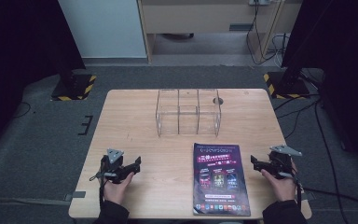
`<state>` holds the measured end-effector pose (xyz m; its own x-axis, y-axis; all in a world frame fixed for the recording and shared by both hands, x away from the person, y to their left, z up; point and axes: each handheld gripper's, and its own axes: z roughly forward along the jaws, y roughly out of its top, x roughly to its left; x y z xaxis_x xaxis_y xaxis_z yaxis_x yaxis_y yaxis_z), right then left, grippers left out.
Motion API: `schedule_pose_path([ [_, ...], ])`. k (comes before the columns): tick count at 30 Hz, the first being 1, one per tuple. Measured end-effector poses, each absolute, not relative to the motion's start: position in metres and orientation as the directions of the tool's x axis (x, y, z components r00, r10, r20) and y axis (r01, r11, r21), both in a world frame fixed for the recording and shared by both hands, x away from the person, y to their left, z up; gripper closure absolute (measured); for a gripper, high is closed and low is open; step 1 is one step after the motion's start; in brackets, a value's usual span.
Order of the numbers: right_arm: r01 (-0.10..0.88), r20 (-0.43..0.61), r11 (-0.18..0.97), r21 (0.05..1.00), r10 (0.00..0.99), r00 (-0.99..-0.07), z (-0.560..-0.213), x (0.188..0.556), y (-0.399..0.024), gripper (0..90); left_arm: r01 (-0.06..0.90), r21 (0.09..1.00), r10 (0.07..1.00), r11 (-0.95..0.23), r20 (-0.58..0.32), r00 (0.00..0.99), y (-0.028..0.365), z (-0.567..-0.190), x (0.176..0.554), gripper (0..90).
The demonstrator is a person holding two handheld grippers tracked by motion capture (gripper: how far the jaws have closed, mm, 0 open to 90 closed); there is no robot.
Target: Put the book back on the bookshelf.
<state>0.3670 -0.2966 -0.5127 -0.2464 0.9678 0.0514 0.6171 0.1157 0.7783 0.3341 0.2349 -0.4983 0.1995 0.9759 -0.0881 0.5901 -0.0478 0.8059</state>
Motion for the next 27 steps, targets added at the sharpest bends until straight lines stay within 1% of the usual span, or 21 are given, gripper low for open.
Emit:
schedule_pose_path([
  [6, 0.606, 0.058, 0.113, 0.787, 0.965, -0.255, -0.509, 0.365, -0.296, 9.6, 0.572, 0.819, 0.969, -0.049, -0.1, 0.226, 0.226, -0.492, 0.33, 21.7],
  [8, 0.589, 0.061, 0.106, 0.801, 0.964, -0.258, -0.505, 0.364, -0.295, 11.3, 0.569, 0.82, 0.966, -0.051, -0.105, 0.237, 0.222, -0.49, 0.33, 22.7],
  [11, 0.574, 0.05, 0.11, 0.811, 0.965, -0.256, -0.501, 0.362, -0.294, 11.5, 0.567, 0.822, 0.961, -0.053, -0.111, 0.252, 0.215, -0.488, 0.329, 24.0],
  [18, 0.561, 0.041, 0.115, 0.82, 0.965, -0.259, -0.496, 0.359, -0.291, 12.6, 0.547, 0.833, 0.951, -0.078, -0.103, 0.292, 0.198, -0.482, 0.326, 26.1],
  [19, 0.556, 0.034, 0.12, 0.823, 0.965, -0.26, -0.495, 0.359, -0.291, 14.5, 0.546, 0.834, 0.949, -0.079, -0.105, 0.297, 0.195, -0.482, 0.325, 26.4],
  [21, 0.555, 0.028, 0.127, 0.822, 0.965, -0.262, -0.494, 0.359, -0.29, 13.8, 0.544, 0.834, 0.946, -0.091, -0.099, 0.309, 0.19, -0.481, 0.324, 26.6],
  [22, 0.553, 0.013, 0.141, 0.821, 0.964, -0.265, -0.493, 0.359, -0.289, 15.4, 0.544, 0.833, 0.943, -0.1, -0.095, 0.318, 0.186, -0.481, 0.324, 26.7],
  [24, 0.556, 0.025, 0.132, 0.82, 0.964, -0.265, -0.492, 0.359, -0.288, 15.5, 0.543, 0.833, 0.942, -0.104, -0.093, 0.322, 0.184, -0.481, 0.324, 27.0],
  [27, 0.548, 0.023, 0.136, 0.825, 0.962, -0.273, -0.491, 0.359, -0.289, 18.2, 0.541, 0.833, 0.939, -0.111, -0.09, 0.332, 0.179, -0.481, 0.323, 27.5],
])
